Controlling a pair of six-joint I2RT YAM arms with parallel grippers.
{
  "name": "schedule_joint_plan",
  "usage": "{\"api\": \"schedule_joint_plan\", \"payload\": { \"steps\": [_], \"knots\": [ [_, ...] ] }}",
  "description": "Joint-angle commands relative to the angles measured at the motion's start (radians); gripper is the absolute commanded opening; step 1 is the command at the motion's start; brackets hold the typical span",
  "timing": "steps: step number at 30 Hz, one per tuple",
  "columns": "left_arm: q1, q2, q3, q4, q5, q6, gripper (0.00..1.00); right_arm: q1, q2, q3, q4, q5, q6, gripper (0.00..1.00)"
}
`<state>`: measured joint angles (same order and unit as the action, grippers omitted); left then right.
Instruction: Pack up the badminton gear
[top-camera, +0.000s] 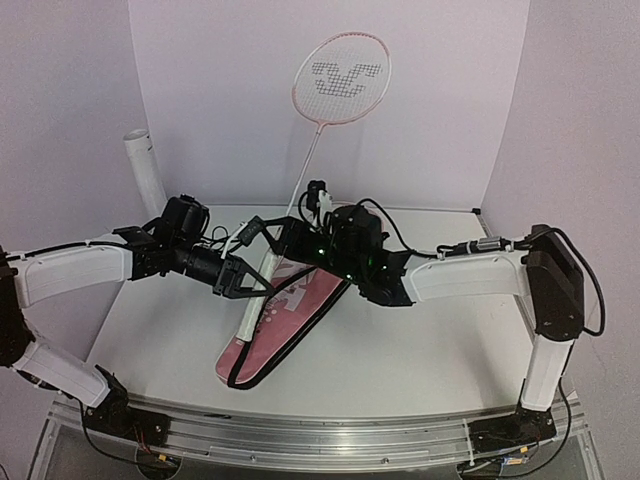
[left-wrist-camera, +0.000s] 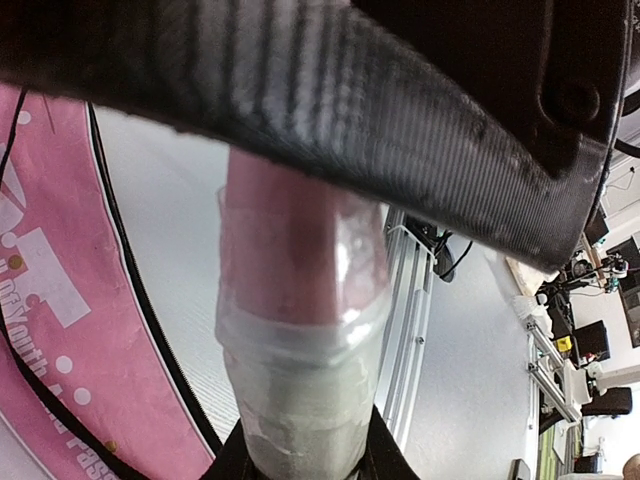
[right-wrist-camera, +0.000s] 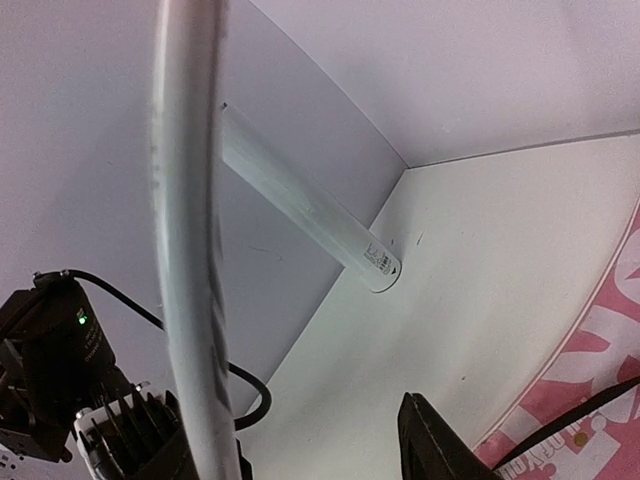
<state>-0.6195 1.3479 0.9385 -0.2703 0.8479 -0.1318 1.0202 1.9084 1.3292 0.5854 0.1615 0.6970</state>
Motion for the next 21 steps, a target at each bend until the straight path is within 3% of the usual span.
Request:
{"api": "schedule_joint_plan", "payload": {
  "steps": [1, 9, 15, 21],
  "knots": [
    [0.007, -0.004, 0.076, 0.096, 0.032, -0.019, 0.00, 0.048, -0.048, -0.032, 0.002, -0.103, -0.038, 0.54],
    [0.007, 0.002, 0.088, 0.103, 0.012, -0.027, 0.00, 0.048, -0.179, -0.162, 0.012, -0.060, 0.024, 0.61],
    [0.003, 0.006, 0.088, 0.082, -0.071, 0.041, 0.00, 0.078, -0.213, -0.057, -0.215, 0.056, 0.111, 0.59],
    [0.002, 0.003, 0.100, 0.070, -0.063, 0.065, 0.00, 0.085, -0.139, -0.021, -0.231, 0.108, 0.099, 0.59]
  ]
}}
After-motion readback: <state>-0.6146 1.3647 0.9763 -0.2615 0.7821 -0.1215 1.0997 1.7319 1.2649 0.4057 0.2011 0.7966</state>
